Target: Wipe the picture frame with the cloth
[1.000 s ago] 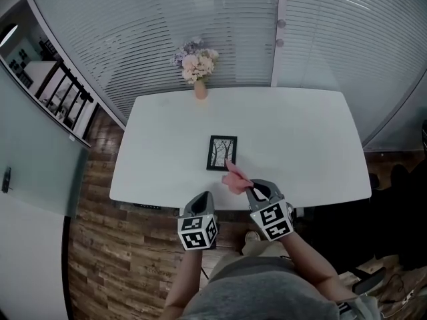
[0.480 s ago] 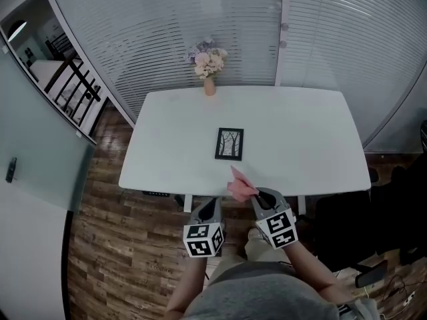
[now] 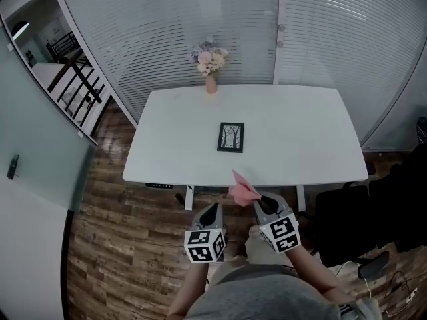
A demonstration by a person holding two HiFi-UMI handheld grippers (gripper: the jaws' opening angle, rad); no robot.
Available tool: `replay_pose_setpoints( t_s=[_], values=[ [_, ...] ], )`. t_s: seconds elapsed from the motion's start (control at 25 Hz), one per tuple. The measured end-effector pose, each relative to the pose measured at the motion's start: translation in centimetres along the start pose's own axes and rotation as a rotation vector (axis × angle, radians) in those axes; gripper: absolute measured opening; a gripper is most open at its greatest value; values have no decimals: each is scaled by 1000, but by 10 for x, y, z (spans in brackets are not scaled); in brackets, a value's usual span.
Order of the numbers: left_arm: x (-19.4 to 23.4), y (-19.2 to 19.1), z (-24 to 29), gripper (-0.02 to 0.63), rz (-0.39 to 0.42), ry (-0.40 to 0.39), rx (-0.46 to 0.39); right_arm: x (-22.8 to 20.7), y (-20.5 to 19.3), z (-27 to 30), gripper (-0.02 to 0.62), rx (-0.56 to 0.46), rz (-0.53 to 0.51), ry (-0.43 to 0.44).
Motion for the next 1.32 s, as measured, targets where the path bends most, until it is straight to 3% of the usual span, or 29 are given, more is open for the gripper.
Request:
replay_pose_setpoints(
  t_s=[0.28, 1.32],
  values=[
    [-5, -14, -16, 2, -3, -7, 3, 15, -5, -19, 17, -9, -3, -5],
    [-9, -11, -19, 2, 1, -8, -22, 15, 1, -23, 15, -68, 24, -3]
  ],
)
Point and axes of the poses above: the fingertips, and each gripper's own axes: z forward along the fingers, x to its left, y out of its top, the point moved 9 cm from there along -z, backward along the fingers
